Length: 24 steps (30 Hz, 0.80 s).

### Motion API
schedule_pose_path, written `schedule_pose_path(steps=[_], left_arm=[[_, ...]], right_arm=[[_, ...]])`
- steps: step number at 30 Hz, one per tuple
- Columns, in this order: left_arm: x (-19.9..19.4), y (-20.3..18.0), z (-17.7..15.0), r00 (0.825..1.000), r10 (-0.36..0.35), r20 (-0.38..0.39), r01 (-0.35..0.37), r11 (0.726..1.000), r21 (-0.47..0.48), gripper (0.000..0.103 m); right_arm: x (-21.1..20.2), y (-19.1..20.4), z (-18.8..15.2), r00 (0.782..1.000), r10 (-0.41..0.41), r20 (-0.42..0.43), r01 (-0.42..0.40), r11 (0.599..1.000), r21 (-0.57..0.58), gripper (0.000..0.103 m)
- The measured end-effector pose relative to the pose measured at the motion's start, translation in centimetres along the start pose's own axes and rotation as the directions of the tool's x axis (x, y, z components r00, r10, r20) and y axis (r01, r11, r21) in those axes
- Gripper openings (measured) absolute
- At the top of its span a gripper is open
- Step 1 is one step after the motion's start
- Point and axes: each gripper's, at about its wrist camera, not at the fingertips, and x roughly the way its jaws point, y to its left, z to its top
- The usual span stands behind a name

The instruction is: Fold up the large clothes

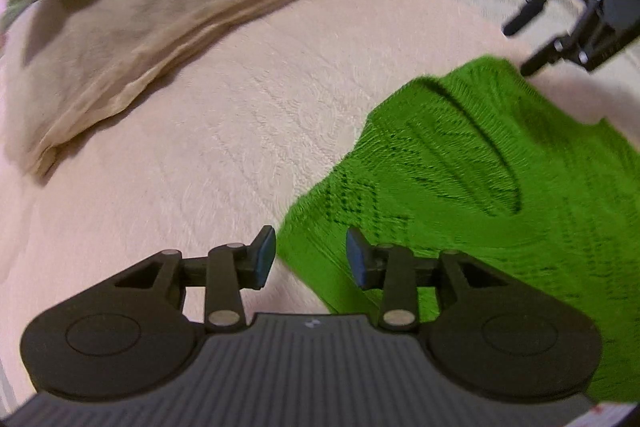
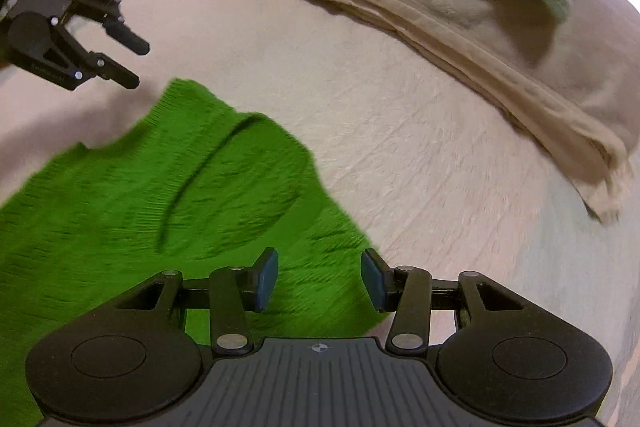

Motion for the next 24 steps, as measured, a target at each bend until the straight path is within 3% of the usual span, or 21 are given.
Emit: schedule_pose_path(steps=[7, 14, 15, 16, 19, 24], left_arm=[[5.9, 2.1, 1.0, 0.994, -0.072, -0.076, 0.08, 0.99, 0.112, 0.033], [9.6, 2.7, 1.4, 0.974, -0.184, -0.13, 0.205, 0.964, 0.172, 0.031], [9.7, 2.8, 1.5, 0.971, -0.199, -0.132, 0.22, 0.959, 0.177, 0.025], [9.7, 2.8, 1.5, 0.968, -0.213, -0.135, 0.236, 0.955, 0.179, 0.019], [9.1, 2.6, 1.3, 0.968, -0.212, -0.132, 0.235, 0.954, 0.189, 0.008], [4.3, 2.1, 1.2, 0.984, -0.171, -0.057, 0.18, 0.959, 0.218, 0.007]], right_arm=[[4.7, -2.4, 0.5, 0.996, -0.014, -0.088, 0.006, 0.996, -0.089, 0.043], [8.0, -3.2, 0.5, 0.987, 0.01, -0.162, -0.035, 0.988, -0.151, 0.043], [8.2, -3.4, 0.5, 0.986, 0.022, -0.167, -0.045, 0.989, -0.138, 0.039], [8.2, -3.7, 0.5, 0.985, 0.037, -0.171, -0.059, 0.991, -0.123, 0.027], [7.7, -4.2, 0.4, 0.981, 0.076, -0.179, -0.09, 0.994, -0.069, 0.008], [4.1, -3.2, 0.6, 0.991, 0.016, -0.132, -0.027, 0.997, -0.079, 0.006]])
